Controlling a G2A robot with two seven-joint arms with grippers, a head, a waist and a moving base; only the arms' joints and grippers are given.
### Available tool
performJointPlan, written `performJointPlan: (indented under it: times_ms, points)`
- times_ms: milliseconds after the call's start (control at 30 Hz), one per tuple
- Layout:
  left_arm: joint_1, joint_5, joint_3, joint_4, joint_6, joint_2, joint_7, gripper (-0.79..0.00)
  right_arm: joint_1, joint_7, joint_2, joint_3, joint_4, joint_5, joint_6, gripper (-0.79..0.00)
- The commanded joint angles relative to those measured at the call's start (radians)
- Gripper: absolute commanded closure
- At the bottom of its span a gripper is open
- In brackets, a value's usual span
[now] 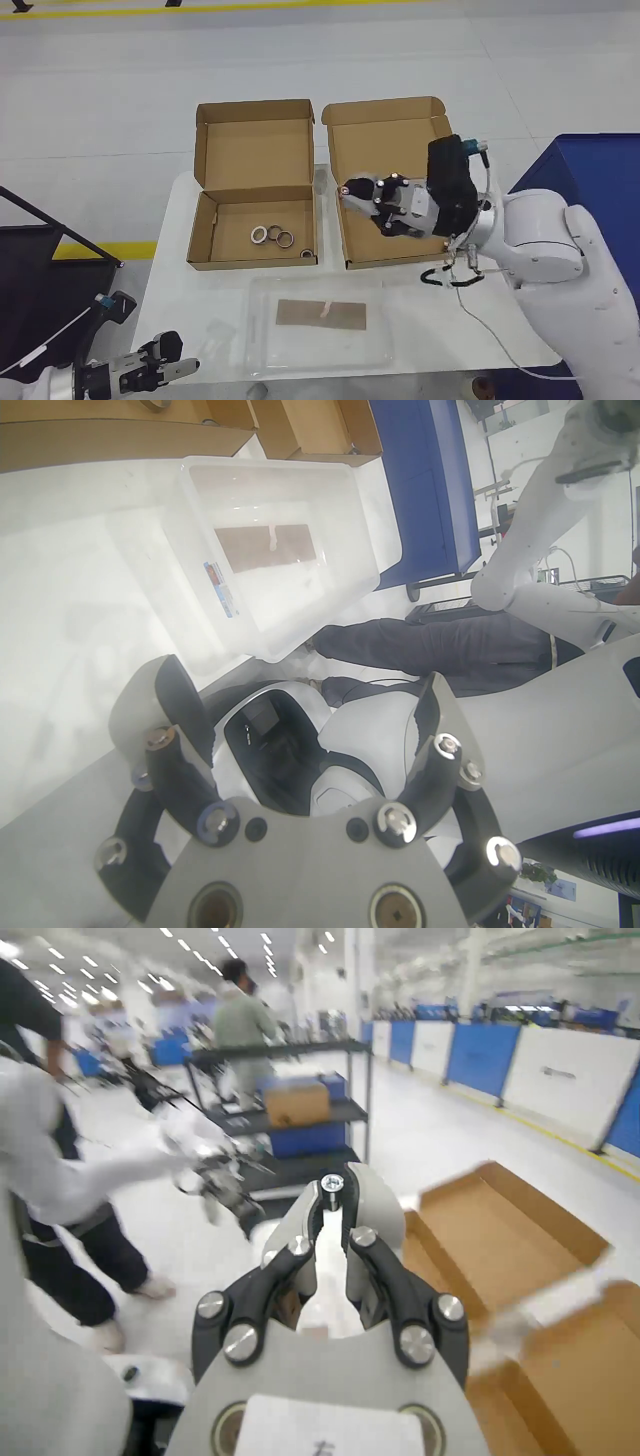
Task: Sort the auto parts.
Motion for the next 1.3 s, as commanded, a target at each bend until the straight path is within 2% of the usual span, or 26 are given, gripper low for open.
performJointPlan:
  times_ms: [0,67,200,500,600,667,800,1000,1100,1133,1167,1200,1267]
  points:
    - [0.0,0.0,0.0,0.0,0.0,0.0,0.0,-0.785,0.011,0.103,0.007,-0.007,0.078,-0.085,-0.036,0.0]
    - [0.0,0.0,0.0,0.0,0.0,0.0,0.0,-0.785,0.038,0.175,0.01,-0.027,0.137,-0.136,-0.06,0.0]
    - [0.0,0.0,0.0,0.0,0.0,0.0,0.0,-0.785,0.081,0.195,0.001,-0.097,0.232,-0.142,-0.063,0.0]
    - [0.0,0.0,0.0,0.0,0.0,0.0,0.0,-0.785,0.091,0.188,-0.001,-0.11,0.231,-0.146,-0.068,0.0]
    - [0.0,0.0,0.0,0.0,0.0,0.0,0.0,-0.785,0.105,0.247,0.002,-0.13,0.268,-0.309,-0.038,0.0]
    - [0.0,0.0,0.0,0.0,0.0,0.0,0.0,-0.785,0.122,0.293,-0.001,-0.167,0.328,-0.371,-0.031,0.0]
    - [0.0,0.0,0.0,0.0,0.0,0.0,0.0,-0.785,0.174,0.369,-0.015,-0.255,0.442,-0.379,-0.05,0.0]
    - [0.0,0.0,0.0,0.0,0.0,0.0,0.0,-0.785,0.251,0.379,-0.049,-0.377,0.572,-0.448,-0.015,0.0]
    - [0.0,0.0,0.0,0.0,0.0,0.0,0.0,-0.785,0.279,0.379,-0.063,-0.408,0.611,-0.434,0.0,0.0]
    - [0.0,0.0,0.0,0.0,0.0,0.0,0.0,-0.785,0.287,0.389,-0.066,-0.416,0.621,-0.43,0.005,-0.058]
    - [0.0,0.0,0.0,0.0,0.0,0.0,0.0,-0.785,0.294,0.394,-0.069,-0.421,0.629,-0.427,0.013,-0.252]
    - [0.0,0.0,0.0,0.0,0.0,0.0,0.0,-0.785,0.298,0.397,-0.071,-0.424,0.634,-0.424,0.016,-0.289]
    - [0.0,0.0,0.0,0.0,0.0,0.0,0.0,-0.785,0.303,0.401,-0.071,-0.42,0.645,-0.403,0.018,-0.314]
